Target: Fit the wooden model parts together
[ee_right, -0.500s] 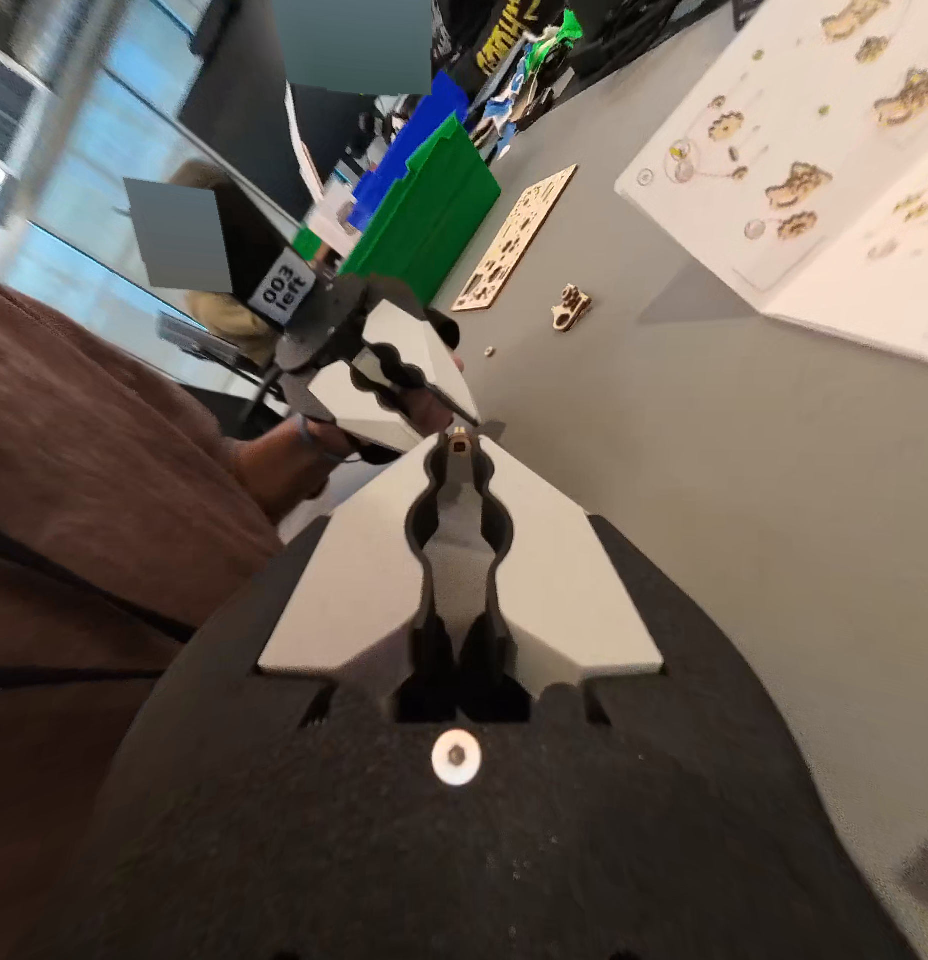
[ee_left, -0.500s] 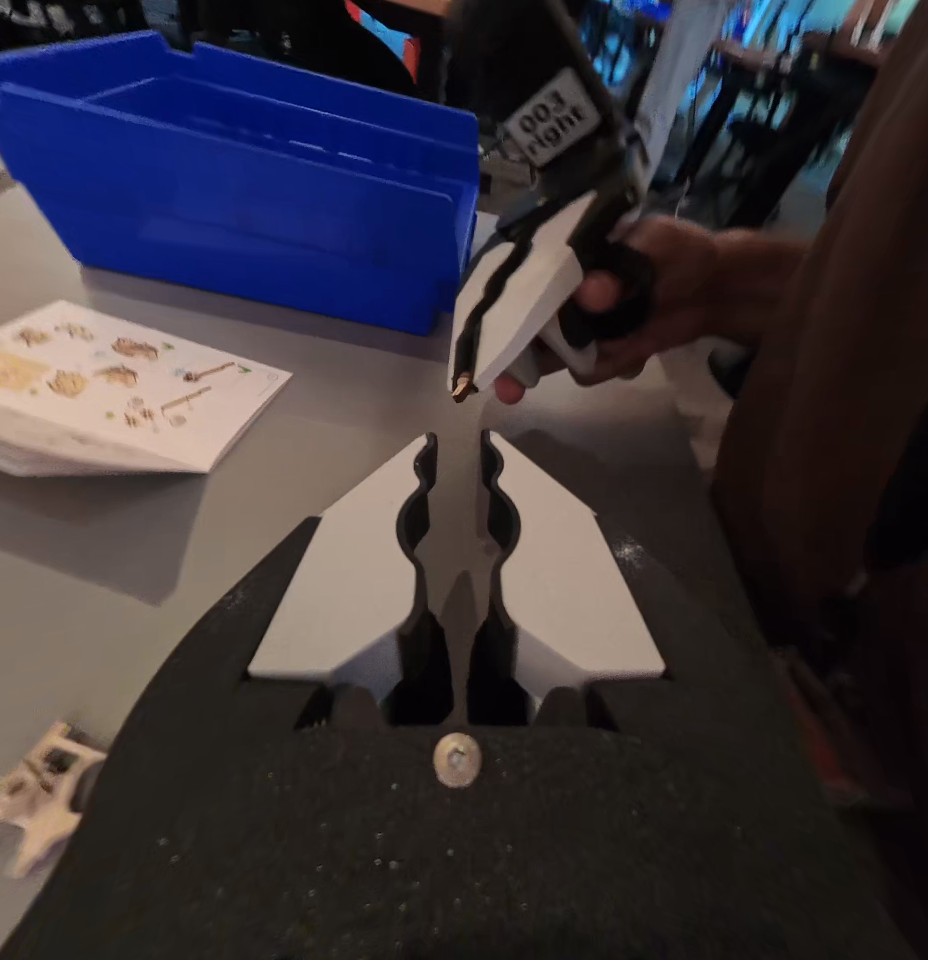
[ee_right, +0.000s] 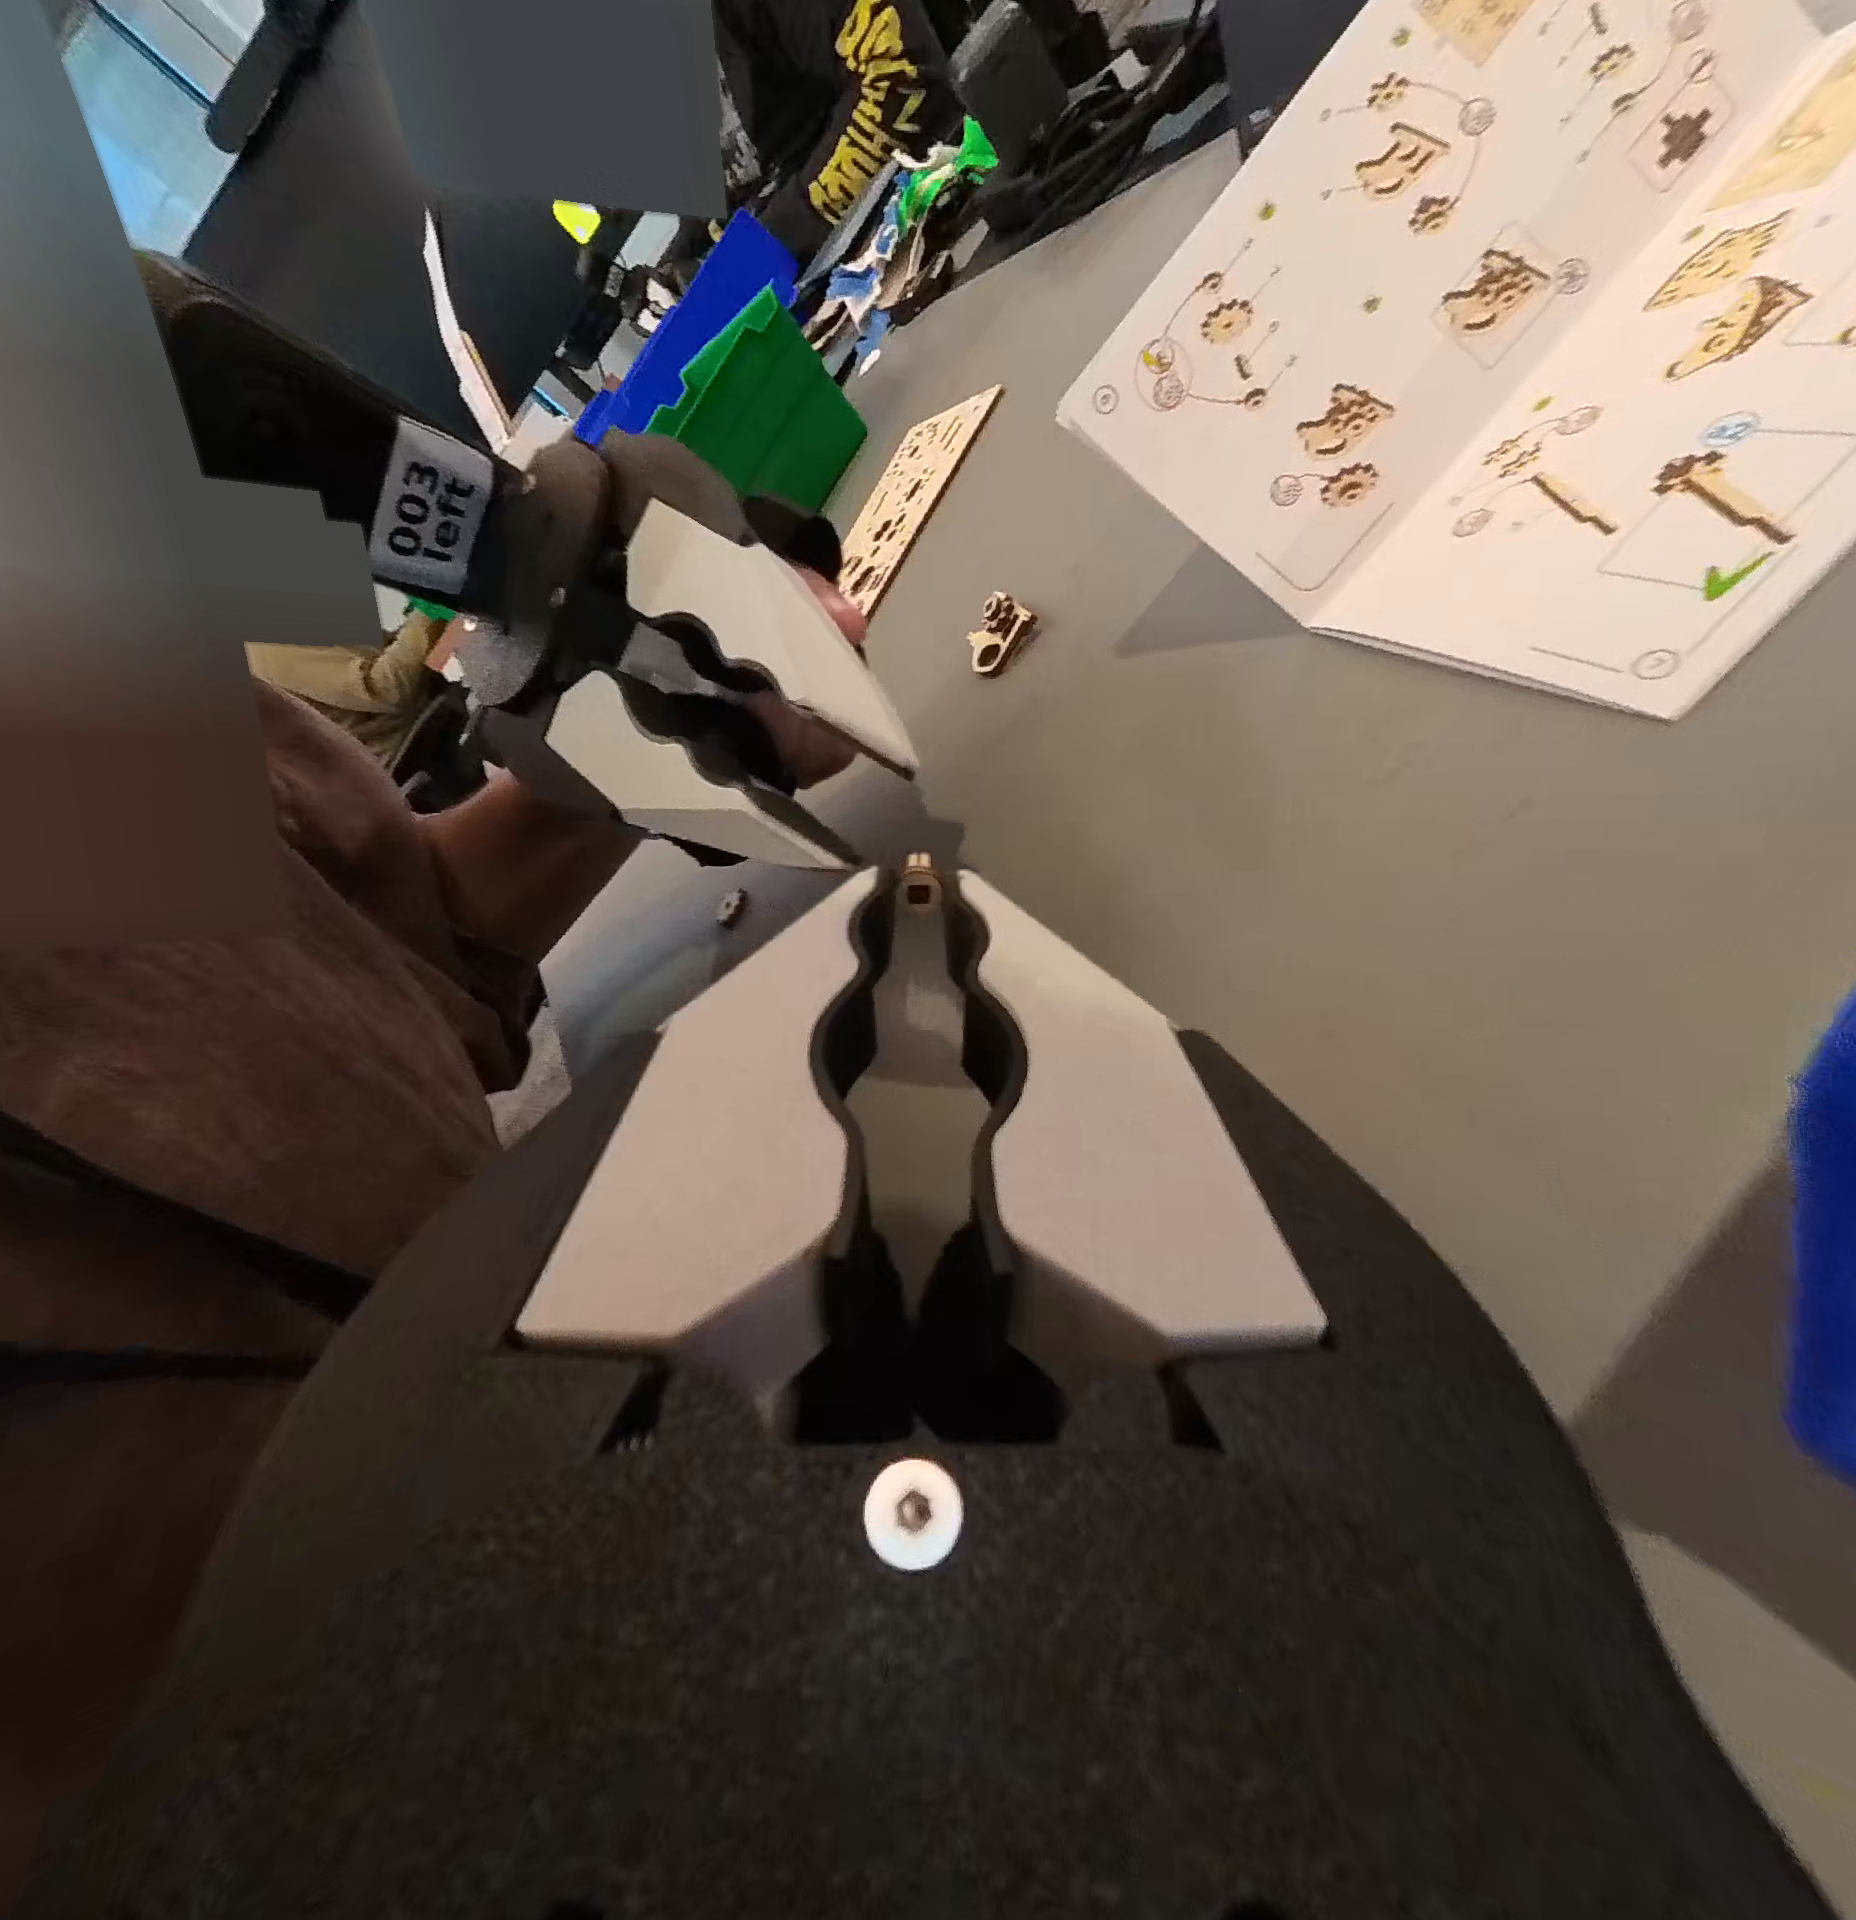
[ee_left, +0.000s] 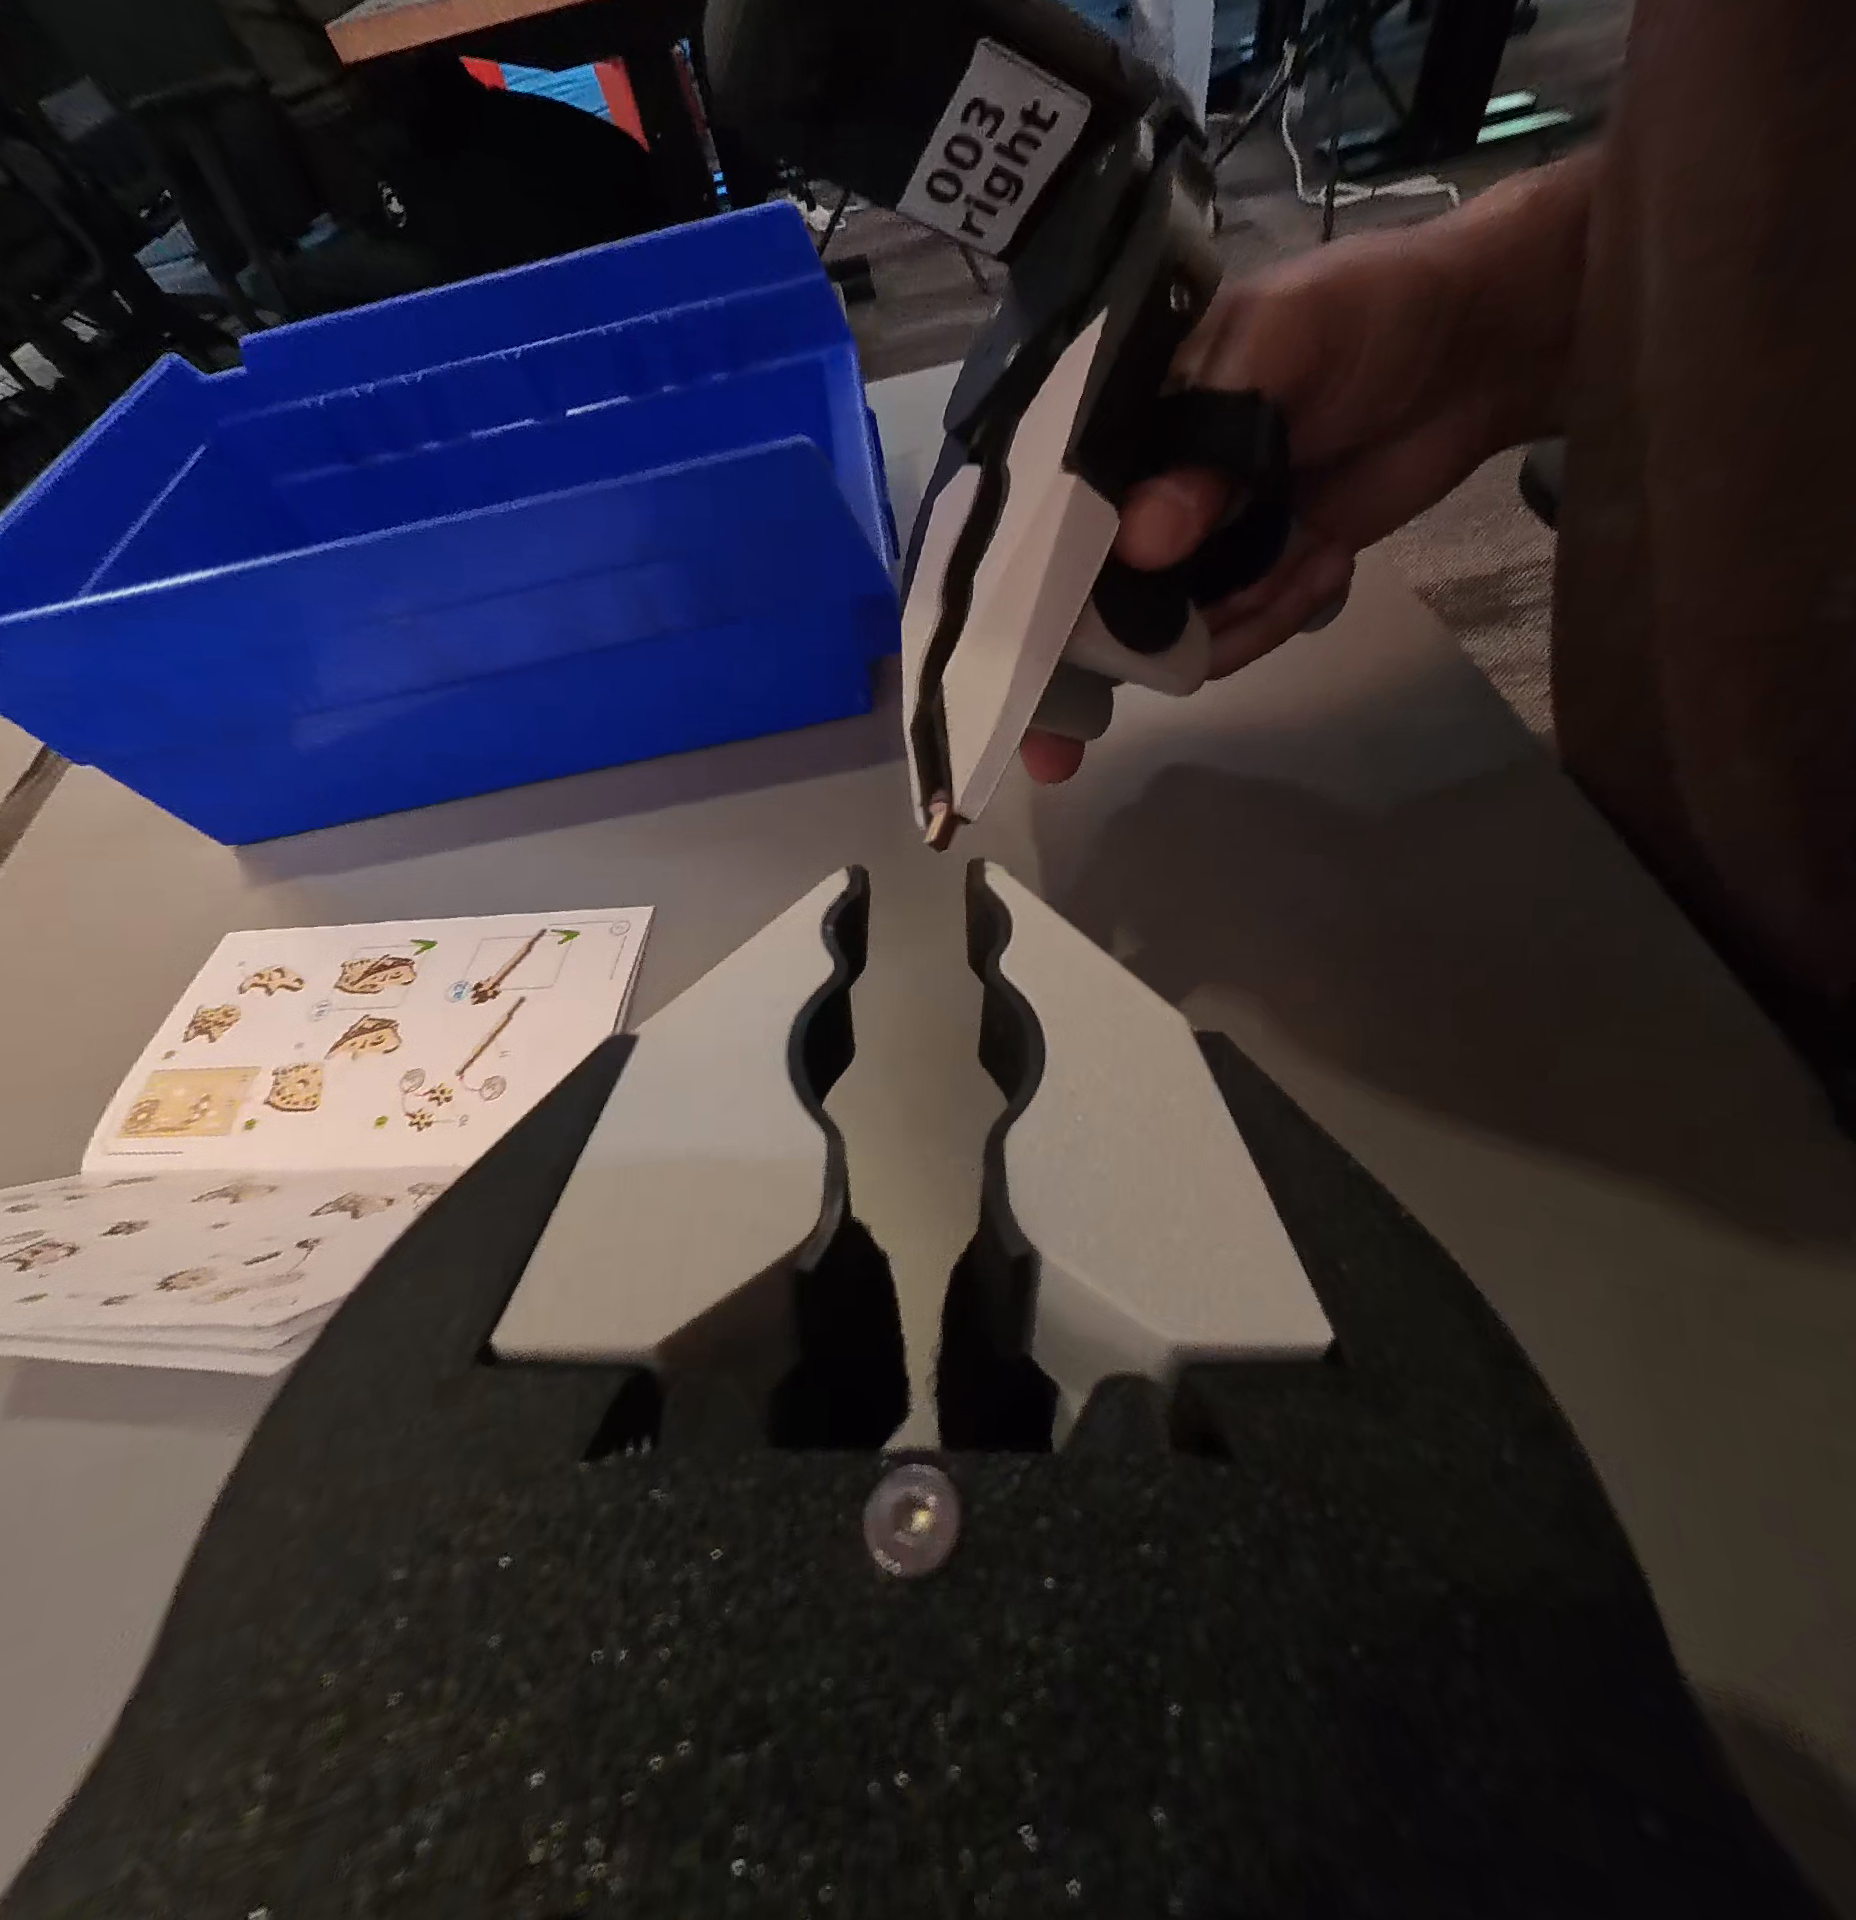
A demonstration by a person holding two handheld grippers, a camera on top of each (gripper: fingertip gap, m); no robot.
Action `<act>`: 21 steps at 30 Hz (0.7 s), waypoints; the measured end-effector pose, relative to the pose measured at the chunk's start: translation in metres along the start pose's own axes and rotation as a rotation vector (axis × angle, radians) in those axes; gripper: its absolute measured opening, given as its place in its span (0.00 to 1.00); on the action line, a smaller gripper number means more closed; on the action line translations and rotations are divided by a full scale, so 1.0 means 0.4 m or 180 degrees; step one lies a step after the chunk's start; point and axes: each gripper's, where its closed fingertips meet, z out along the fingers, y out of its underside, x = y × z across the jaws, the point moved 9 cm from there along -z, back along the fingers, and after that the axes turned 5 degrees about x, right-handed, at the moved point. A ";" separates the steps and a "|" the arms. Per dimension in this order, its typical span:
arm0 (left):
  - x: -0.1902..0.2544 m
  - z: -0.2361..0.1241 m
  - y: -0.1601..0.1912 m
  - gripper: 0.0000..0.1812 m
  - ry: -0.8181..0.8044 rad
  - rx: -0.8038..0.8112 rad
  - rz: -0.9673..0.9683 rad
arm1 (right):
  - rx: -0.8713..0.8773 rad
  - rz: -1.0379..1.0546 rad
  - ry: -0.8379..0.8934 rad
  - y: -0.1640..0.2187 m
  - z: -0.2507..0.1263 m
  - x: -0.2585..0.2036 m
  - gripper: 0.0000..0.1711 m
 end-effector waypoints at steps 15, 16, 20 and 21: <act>0.006 0.012 -0.005 0.08 0.0123 0.0197 -0.0546 | -0.0075 0.0004 -0.0043 0.007 0.005 0.000 0.05; 0.006 0.013 -0.005 0.08 0.0132 0.0194 -0.0552 | -0.0069 0.0016 -0.0049 0.006 0.004 0.001 0.05; 0.002 0.016 -0.003 0.08 0.0144 0.0161 -0.0590 | -0.0058 0.0037 -0.0049 0.005 0.003 0.003 0.05; 0.000 0.016 -0.004 0.08 0.0154 0.0166 -0.0610 | -0.0066 0.0032 -0.0044 0.006 0.003 0.004 0.05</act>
